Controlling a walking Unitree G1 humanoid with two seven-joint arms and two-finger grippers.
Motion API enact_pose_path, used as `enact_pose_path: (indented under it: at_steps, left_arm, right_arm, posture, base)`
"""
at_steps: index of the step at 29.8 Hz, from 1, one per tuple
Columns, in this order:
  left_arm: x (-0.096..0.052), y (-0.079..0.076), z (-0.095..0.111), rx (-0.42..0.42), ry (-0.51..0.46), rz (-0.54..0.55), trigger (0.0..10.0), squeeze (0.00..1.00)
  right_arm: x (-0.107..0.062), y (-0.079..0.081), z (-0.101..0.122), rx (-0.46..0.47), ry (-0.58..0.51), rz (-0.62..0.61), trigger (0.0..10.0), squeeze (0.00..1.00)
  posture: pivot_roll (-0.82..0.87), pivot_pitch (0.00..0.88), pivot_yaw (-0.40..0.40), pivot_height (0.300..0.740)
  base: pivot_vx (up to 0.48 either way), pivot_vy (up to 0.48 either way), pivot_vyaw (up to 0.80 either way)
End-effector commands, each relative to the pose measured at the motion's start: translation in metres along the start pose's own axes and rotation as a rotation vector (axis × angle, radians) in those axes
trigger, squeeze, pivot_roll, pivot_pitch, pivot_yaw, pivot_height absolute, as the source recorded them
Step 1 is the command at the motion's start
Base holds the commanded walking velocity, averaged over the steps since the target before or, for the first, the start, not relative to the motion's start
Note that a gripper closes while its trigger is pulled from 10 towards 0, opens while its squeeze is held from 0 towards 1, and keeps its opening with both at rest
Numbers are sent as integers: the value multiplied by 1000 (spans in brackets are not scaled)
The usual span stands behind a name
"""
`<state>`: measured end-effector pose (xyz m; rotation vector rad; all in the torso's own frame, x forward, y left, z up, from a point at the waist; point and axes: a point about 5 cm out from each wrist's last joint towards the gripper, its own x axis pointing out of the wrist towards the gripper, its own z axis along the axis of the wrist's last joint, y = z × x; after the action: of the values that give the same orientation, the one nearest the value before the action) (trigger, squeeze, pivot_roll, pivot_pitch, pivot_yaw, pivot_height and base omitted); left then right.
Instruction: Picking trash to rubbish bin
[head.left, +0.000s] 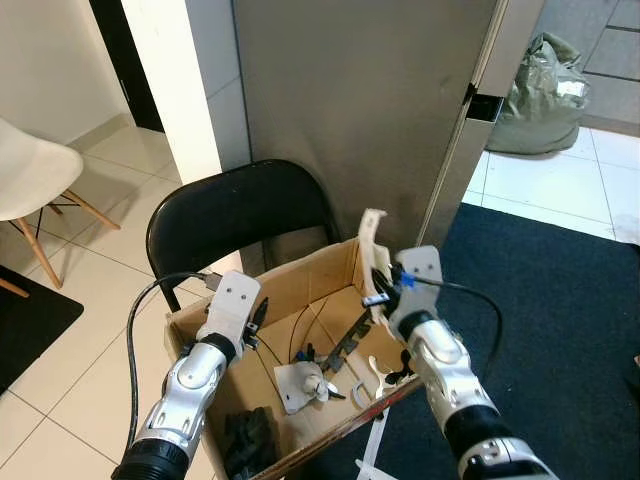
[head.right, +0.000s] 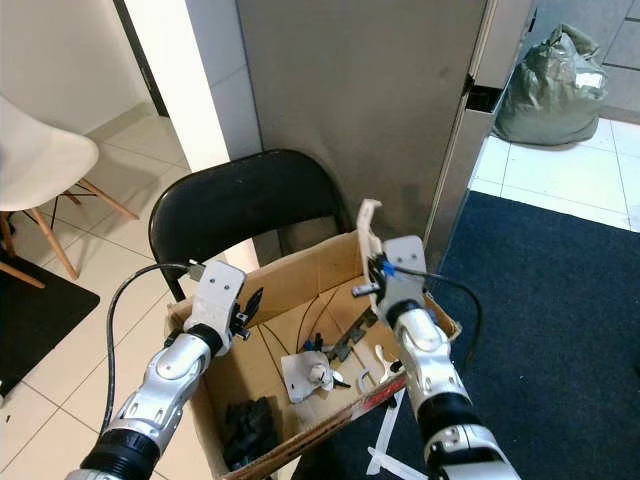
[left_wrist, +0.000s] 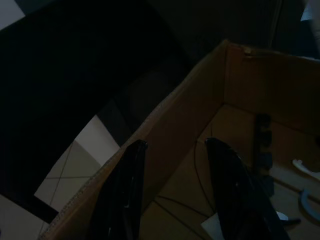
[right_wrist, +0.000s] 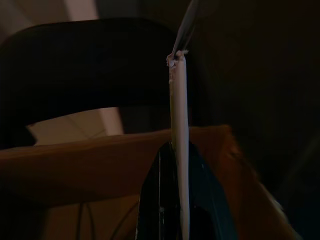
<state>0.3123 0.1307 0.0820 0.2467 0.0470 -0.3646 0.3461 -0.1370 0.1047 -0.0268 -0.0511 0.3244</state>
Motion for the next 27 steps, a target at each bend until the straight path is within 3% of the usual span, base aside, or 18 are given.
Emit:
enact_pose_path:
  at_steps: [1, 3, 4, 17, 18, 19, 20, 25, 26, 27]
  left_arm:
    - [-5, 1, -6, 34, 46, -51, 10000, 0]
    - [-6, 0, -8, 43, 63, -82, 10000, 0]
    - [-8, -4, -12, 67, 100, -158, 10000, 0]
    - [-16, -14, -14, 24, 140, -279, 10000, 0]
    - [-16, -14, -14, 25, 144, -283, 10000, 0]
    - [-17, -15, -14, 24, 153, -293, 10000, 0]
    - [-18, -15, -14, 22, 156, -297, 10000, 0]
    - [-20, -15, -14, 21, 161, -302, 10000, 0]
    - [-20, -15, -14, 22, 161, -303, 10000, 0]
    - [-20, -15, -14, 23, 161, -303, 10000, 0]
  right_arm:
    - [-1, 10, -11, 10, 58, 67, 10000, 0]
    - [0, 14, -12, 11, 73, 103, 10000, 0]
    - [1, 19, -13, -8, 88, 140, 10000, 0]
    - [6, 24, -17, 4, 113, 124, 10000, 0]
    - [6, 25, -17, 7, 117, 132, 10000, 114]
    - [6, 26, -19, 7, 126, 140, 10000, 682]
    - [5, 27, -20, 18, 128, 148, 10000, 1000]
    - [5, 24, -20, -1, 131, 117, 10000, 1000]
    - [5, 23, -21, -8, 131, 104, 10000, 659]
    - [5, 22, -20, -15, 130, 91, 10000, 0]
  posture:
    - [27, 68, 19, 740]
    - [27, 68, 19, 740]
    - [30, 61, 11, 740]
    - [36, 59, 4, 740]
    - [36, 60, 3, 740]
    - [36, 60, 3, 740]
    - [37, 63, 5, 740]
    - [36, 65, 6, 740]
    - [35, 70, 8, 740]
    - [35, 70, 8, 740]
  base:
    - [0, 0, 0]
    - [0, 0, 0]
    - [0, 0, 0]
    - [0, 0, 0]
    - [0, 0, 0]
    - [0, 0, 0]
    - [0, 0, 0]
    - [0, 0, 0]
    - [0, 0, 0]
    - [0, 0, 0]
